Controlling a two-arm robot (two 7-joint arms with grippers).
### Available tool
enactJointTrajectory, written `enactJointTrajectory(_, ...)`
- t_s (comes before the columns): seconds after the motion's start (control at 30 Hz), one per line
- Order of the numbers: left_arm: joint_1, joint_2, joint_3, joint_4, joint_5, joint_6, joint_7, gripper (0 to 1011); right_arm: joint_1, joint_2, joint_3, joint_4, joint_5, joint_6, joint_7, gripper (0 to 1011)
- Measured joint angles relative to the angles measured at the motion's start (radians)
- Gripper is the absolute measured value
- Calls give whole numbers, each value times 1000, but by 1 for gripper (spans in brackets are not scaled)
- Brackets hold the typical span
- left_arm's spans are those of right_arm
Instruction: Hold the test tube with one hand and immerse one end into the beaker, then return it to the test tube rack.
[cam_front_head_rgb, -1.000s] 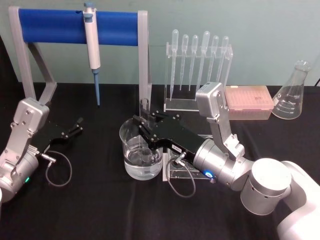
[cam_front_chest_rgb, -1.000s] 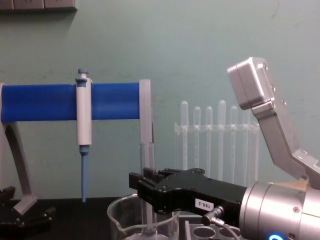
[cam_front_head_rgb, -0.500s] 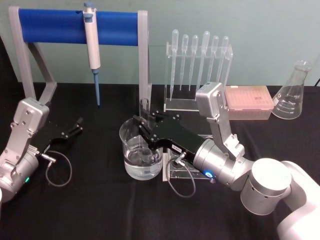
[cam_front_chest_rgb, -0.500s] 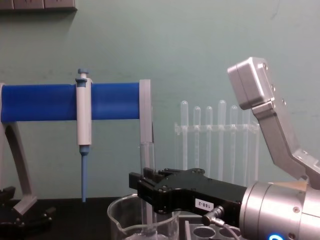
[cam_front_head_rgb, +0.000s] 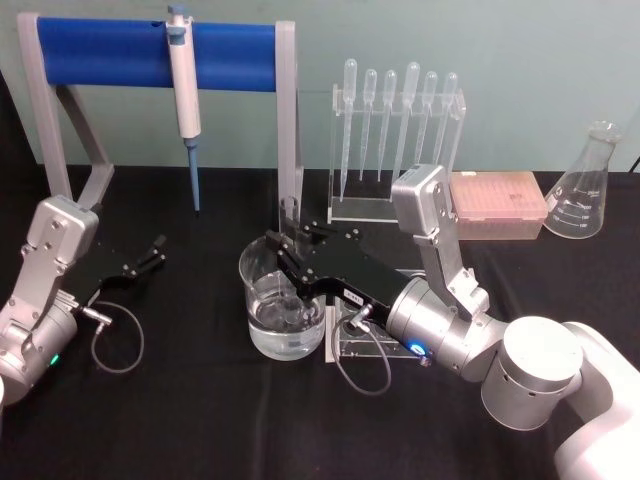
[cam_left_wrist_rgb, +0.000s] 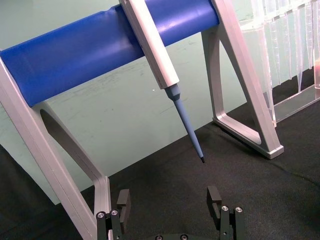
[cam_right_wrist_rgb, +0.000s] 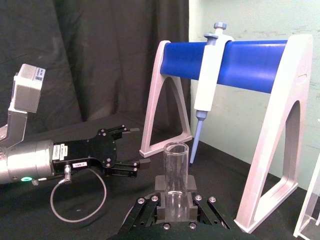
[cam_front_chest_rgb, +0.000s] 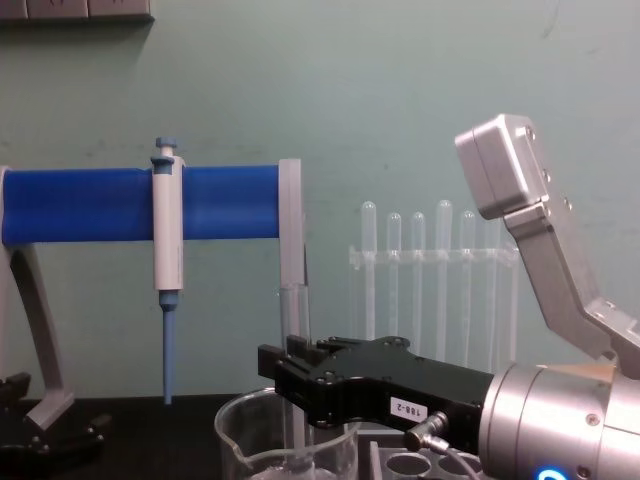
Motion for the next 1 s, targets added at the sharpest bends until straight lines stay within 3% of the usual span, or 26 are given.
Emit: enactJointTrajectory(1.0,0,0,0,0,0,0,0,1000,0,0,0,0,0,0,0,226)
